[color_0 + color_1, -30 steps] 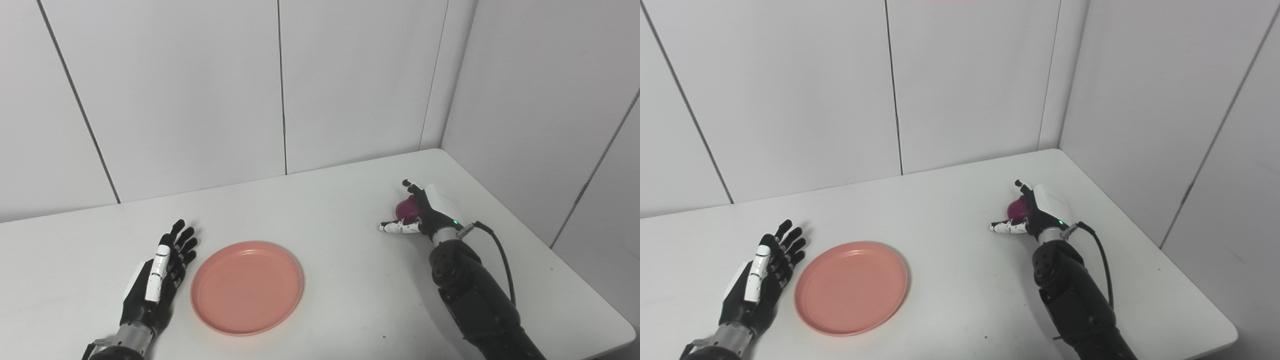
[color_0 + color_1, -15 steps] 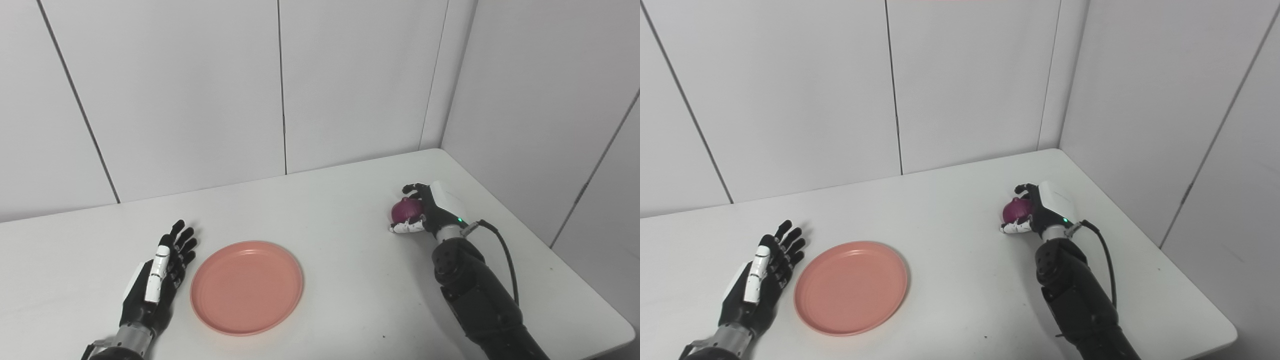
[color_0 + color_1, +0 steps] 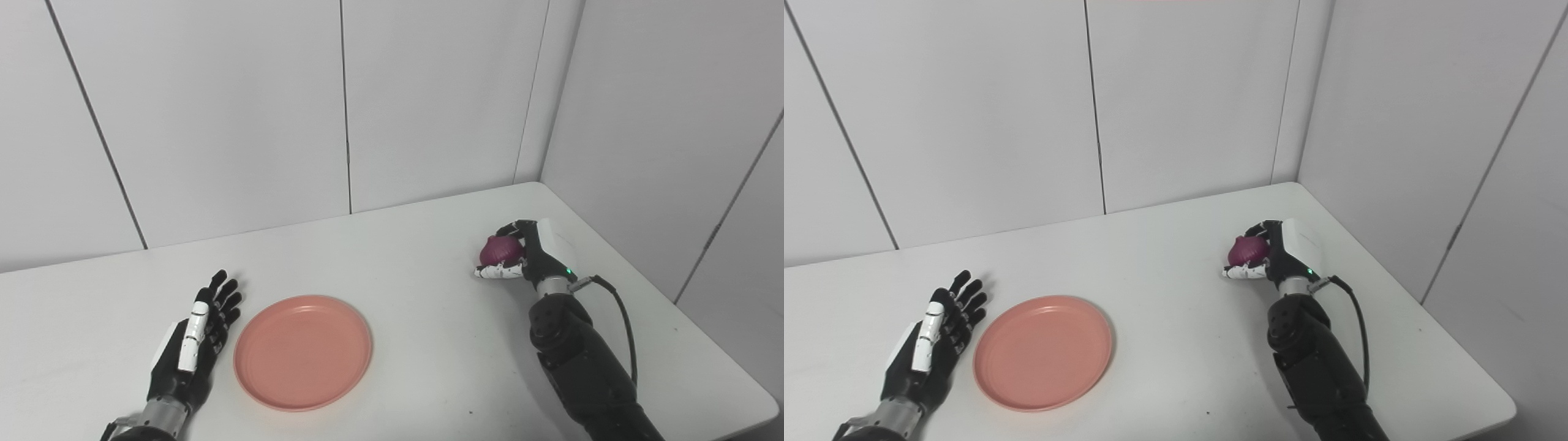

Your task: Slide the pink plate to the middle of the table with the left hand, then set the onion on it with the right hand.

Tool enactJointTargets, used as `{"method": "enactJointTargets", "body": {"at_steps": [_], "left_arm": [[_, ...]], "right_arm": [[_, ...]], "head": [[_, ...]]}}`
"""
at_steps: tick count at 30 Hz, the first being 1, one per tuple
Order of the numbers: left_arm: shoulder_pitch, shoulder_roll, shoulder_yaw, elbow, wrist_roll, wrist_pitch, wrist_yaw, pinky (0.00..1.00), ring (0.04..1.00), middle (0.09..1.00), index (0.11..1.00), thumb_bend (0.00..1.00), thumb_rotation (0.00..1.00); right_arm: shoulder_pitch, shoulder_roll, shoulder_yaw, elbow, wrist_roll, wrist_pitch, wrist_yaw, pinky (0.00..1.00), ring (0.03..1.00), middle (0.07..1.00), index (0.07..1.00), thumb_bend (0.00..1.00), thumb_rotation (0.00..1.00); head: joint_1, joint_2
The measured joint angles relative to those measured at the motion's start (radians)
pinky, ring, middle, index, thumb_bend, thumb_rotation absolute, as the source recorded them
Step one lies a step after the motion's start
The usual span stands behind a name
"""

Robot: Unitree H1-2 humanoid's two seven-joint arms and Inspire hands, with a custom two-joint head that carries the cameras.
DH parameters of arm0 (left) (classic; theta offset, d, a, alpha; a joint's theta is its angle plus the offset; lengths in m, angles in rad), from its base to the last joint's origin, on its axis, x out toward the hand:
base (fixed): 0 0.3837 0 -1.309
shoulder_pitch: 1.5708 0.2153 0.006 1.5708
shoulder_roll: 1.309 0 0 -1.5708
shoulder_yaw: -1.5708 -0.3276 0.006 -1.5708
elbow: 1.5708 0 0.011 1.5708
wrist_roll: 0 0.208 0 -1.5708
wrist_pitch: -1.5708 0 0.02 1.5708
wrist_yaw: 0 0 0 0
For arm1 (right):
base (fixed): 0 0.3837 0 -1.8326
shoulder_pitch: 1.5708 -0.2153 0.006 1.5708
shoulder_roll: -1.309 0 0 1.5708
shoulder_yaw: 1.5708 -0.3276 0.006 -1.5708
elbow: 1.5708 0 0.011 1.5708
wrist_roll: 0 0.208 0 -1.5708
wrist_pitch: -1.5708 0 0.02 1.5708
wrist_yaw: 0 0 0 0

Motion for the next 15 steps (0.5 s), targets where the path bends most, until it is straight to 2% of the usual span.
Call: {"method": "enactJointTargets", "body": {"at_steps": [2, 3, 4, 6, 10, 15], "left_arm": [[0.000, 0.000, 0.000, -0.001, 0.000, 0.000, 0.000, 0.99, 0.977, 0.981, 0.977, 0.64, 1.00], [0.001, -0.001, 0.000, -0.002, 0.001, 0.000, 0.000, 0.99, 0.976, 0.980, 0.976, 0.64, 1.00], [0.002, -0.002, -0.001, -0.003, 0.001, 0.001, 0.001, 0.99, 0.975, 0.980, 0.976, 0.63, 1.00], [0.002, -0.004, -0.001, -0.004, 0.001, 0.001, 0.001, 0.99, 0.972, 0.978, 0.974, 0.63, 1.00], [0.013, -0.013, -0.005, -0.022, 0.004, 0.013, 0.007, 0.99, 0.970, 0.978, 0.973, 0.63, 1.00], [0.026, -0.033, -0.015, -0.045, 0.009, 0.021, 0.021, 0.99, 0.967, 0.975, 0.973, 0.62, 1.00]], "right_arm": [[0.000, 0.000, -0.002, 0.009, 0.009, -0.015, -0.012, 0.21, 0.300, 0.410, 0.508, 0.51, 0.00], [0.000, 0.001, -0.003, 0.010, 0.012, -0.017, -0.019, 0.21, 0.318, 0.421, 0.509, 0.51, 0.00], [0.001, 0.002, -0.006, 0.010, 0.016, -0.019, -0.025, 0.23, 0.377, 0.457, 0.516, 0.51, 0.00], [0.001, 0.005, -0.011, 0.008, 0.021, -0.026, -0.040, 0.23, 0.390, 0.462, 0.523, 0.51, 0.00], [0.007, 0.010, -0.013, -0.019, 0.025, -0.068, -0.069, 0.19, 0.354, 0.450, 0.539, 0.50, 0.00], [0.015, 0.023, -0.014, -0.065, 0.036, -0.089, -0.077, 0.20, 0.354, 0.458, 0.542, 0.50, 0.00]], "head": [[0.006, 0.000], [0.006, 0.000], [0.009, 0.000], [0.020, 0.003], [0.038, 0.009], [0.068, 0.009]]}}
